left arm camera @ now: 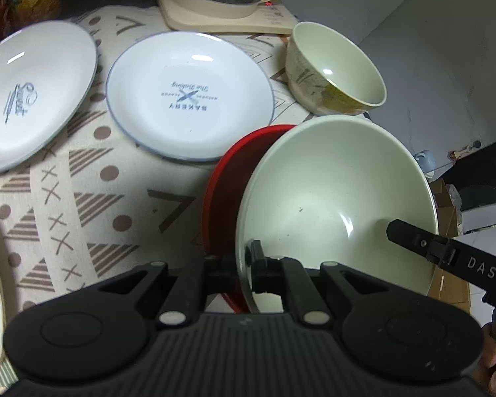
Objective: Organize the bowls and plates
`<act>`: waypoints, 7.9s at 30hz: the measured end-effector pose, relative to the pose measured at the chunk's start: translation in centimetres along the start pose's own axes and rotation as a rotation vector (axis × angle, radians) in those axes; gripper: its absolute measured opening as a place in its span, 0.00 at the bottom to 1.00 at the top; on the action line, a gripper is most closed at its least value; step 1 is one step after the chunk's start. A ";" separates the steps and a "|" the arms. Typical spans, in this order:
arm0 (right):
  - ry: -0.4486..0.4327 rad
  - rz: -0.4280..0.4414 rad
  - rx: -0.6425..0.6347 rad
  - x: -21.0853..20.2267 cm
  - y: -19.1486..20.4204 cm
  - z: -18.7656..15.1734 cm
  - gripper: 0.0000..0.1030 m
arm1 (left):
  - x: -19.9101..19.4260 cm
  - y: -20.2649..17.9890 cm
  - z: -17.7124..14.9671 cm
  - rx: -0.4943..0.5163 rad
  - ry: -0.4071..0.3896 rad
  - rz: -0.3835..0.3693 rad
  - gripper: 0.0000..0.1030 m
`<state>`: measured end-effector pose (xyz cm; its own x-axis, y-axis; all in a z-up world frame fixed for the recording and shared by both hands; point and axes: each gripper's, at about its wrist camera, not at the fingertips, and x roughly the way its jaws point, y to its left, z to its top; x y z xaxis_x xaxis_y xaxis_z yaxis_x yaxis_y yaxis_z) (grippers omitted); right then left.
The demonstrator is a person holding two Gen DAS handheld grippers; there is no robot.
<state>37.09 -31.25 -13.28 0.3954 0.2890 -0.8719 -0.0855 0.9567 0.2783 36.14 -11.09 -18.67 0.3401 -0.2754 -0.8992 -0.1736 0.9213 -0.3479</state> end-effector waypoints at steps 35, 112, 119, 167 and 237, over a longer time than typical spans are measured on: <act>0.003 -0.085 -0.057 1.7 1.8 0.5 0.09 | -0.9 2.5 0.4 -0.134 -0.046 0.036 0.37; -0.324 0.074 -0.171 -4.4 -0.1 4.5 1.00 | -7.0 -3.2 4.2 -0.034 -0.333 0.116 0.56; -0.388 0.033 -0.189 -5.0 -1.2 5.7 1.00 | -6.7 -5.3 5.3 0.015 -0.354 0.101 0.60; -0.060 0.058 -0.010 9.0 -7.2 15.8 0.63 | 7.5 -8.5 16.8 -0.023 -0.222 0.069 0.60; -0.147 0.059 -0.048 -0.6 -1.1 7.9 0.14 | -3.5 -3.6 7.8 -0.096 -0.237 -0.057 0.04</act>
<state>44.13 -32.71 -9.88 0.5173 0.3401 -0.7854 -0.1549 0.9397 0.3049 42.79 -11.29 -12.25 0.5566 -0.2436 -0.7942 -0.2314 0.8727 -0.4299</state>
